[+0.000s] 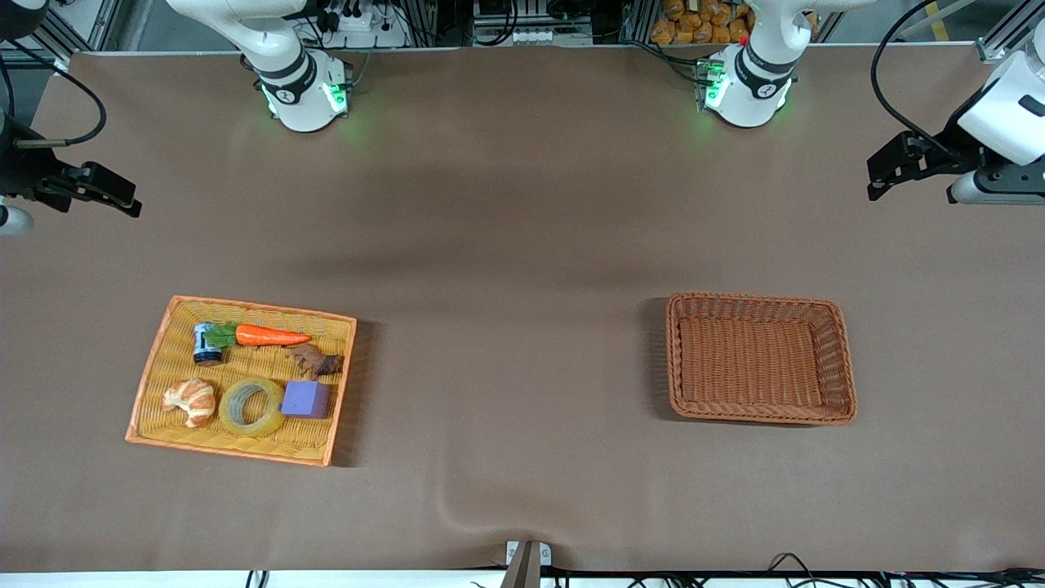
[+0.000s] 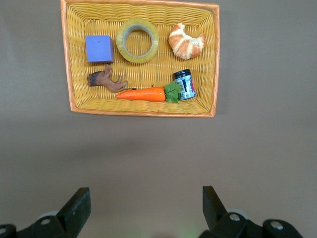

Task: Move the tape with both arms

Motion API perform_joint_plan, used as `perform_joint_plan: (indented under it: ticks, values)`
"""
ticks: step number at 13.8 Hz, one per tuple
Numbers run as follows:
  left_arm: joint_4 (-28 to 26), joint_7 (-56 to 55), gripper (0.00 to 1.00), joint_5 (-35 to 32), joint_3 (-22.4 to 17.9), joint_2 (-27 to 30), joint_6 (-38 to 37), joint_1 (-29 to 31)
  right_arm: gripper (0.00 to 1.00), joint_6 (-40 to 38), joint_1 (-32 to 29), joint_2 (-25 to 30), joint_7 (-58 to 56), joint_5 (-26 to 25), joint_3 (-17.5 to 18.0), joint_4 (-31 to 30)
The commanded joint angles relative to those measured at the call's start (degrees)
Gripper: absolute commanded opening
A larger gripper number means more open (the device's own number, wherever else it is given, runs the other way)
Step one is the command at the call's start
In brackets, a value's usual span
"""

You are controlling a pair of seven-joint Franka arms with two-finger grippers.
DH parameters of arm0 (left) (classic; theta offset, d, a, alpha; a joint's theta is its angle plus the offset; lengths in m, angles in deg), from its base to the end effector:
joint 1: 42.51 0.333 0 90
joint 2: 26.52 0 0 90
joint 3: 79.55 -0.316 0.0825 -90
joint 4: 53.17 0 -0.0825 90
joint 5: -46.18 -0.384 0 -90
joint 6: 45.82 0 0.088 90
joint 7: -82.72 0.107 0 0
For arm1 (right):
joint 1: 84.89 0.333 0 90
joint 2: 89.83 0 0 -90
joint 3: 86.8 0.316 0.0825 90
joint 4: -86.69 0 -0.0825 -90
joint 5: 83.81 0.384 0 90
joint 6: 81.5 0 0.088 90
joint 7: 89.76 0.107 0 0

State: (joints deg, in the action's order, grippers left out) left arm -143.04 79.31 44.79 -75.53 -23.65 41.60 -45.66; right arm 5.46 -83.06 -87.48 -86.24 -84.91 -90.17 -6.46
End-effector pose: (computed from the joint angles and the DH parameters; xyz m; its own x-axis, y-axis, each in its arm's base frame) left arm 0.5306 -0.0651 0.6488 0.9979 -0.0644 0.0089 -0.0642 -0.9976 -0.0273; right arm 0.5350 -0.0172 0.6166 0.9939 -0.0889 -0.0659 -0.0877 -0.9959 0.0209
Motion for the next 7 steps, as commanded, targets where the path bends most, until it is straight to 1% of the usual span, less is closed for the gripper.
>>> perform_joint_plan:
  ticks: [1,7]
  values:
    - [0.5,1.2,1.0,-1.2,0.0,0.5,-1.6,0.9,1.0,-0.6,0.0,0.6,-0.2,-0.2,0.3,0.2]
    - [2.2,1.1,1.0,-1.2,0.0,-0.5,-1.7,0.9,1.0,0.1,0.2,0.2,-0.3,-0.2,0.4,0.2]
